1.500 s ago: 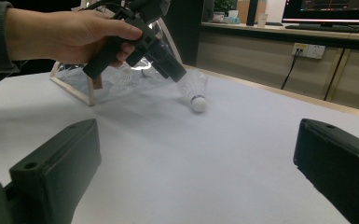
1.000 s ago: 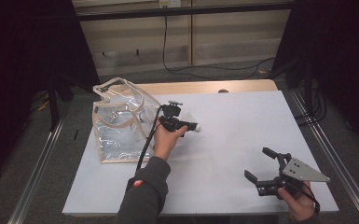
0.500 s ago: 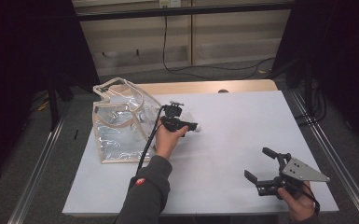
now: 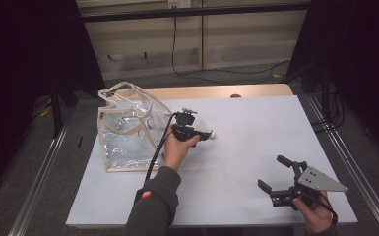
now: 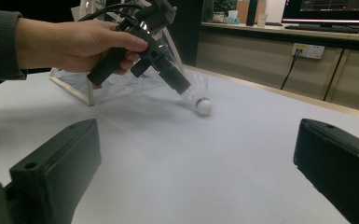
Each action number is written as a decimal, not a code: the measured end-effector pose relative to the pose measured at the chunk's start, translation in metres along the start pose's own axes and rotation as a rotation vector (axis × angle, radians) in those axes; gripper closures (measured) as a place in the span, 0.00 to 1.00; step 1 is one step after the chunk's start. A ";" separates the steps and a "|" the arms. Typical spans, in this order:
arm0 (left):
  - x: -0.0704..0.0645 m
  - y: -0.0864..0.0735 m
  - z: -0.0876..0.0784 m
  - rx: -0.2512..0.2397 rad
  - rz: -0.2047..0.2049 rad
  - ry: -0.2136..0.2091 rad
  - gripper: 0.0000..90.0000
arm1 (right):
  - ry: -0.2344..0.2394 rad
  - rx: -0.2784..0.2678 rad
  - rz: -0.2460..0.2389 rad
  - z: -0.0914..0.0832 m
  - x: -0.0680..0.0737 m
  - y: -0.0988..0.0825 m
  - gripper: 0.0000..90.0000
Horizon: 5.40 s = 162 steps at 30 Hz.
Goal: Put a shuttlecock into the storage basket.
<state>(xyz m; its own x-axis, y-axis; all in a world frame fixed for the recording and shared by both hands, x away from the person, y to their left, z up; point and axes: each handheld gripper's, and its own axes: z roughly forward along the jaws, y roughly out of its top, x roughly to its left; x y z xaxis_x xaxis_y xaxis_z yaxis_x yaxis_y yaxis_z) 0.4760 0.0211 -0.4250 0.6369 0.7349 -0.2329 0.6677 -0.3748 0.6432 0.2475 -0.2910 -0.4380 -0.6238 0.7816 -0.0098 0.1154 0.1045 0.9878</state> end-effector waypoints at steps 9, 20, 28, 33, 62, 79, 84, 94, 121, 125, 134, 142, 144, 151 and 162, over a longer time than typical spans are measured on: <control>-0.003 -0.004 0.001 0.015 -0.003 -0.010 0.43 | 0.001 -0.002 0.000 -0.001 0.000 0.000 0.00; 0.005 0.009 -0.002 -0.037 0.035 0.024 0.39 | 0.006 0.006 0.004 0.001 0.001 0.000 0.00; 0.002 0.009 0.013 -0.033 0.010 -0.017 0.52 | 0.003 0.002 0.003 0.001 -0.001 -0.001 0.00; -0.004 0.007 0.018 -0.021 -0.007 -0.082 0.62 | 0.006 0.004 0.004 0.000 -0.001 -0.001 0.00; -0.012 0.002 -0.001 -0.002 -0.041 -0.150 0.98 | 0.007 0.004 0.002 0.003 0.001 0.000 0.00; -0.009 0.008 -0.030 0.003 -0.065 -0.126 0.98 | 0.008 -0.002 -0.002 0.004 0.001 0.000 0.00; -0.006 0.011 -0.040 0.001 -0.077 -0.110 0.98 | 0.006 -0.003 0.002 0.004 0.001 0.001 0.00; -0.005 0.018 -0.059 -0.006 -0.061 -0.095 0.98 | 0.009 0.000 -0.001 0.004 0.001 0.000 0.00; -0.005 0.035 -0.094 -0.006 -0.052 -0.079 0.98 | 0.010 -0.002 -0.004 0.005 0.001 0.000 0.00; -0.005 0.037 -0.097 0.000 -0.047 -0.078 0.98 | 0.011 -0.003 -0.001 0.005 0.001 0.000 0.00; -0.007 0.045 -0.103 0.003 -0.041 -0.090 0.98 | 0.009 -0.002 -0.005 0.004 0.001 0.000 0.00; -0.007 0.049 -0.111 0.006 -0.042 -0.086 0.98 | 0.012 -0.006 -0.002 0.004 0.001 0.000 0.00; -0.007 0.051 -0.113 0.009 -0.035 -0.087 0.98 | 0.012 -0.006 -0.001 0.004 0.001 0.000 0.00; -0.009 0.055 -0.120 0.001 -0.025 -0.083 0.98 | 0.010 -0.004 -0.002 0.004 0.001 0.000 0.00; -0.009 0.064 -0.130 0.005 -0.015 -0.064 0.98 | 0.010 -0.005 -0.001 0.004 0.001 0.000 0.00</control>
<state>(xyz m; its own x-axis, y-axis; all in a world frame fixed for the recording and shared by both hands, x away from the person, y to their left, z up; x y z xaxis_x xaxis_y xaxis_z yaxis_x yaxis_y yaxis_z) 0.4628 0.0641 -0.2872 0.6503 0.7026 -0.2888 0.6788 -0.3669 0.6361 0.2499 -0.2877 -0.4382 -0.6315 0.7753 -0.0095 0.1105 0.1021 0.9886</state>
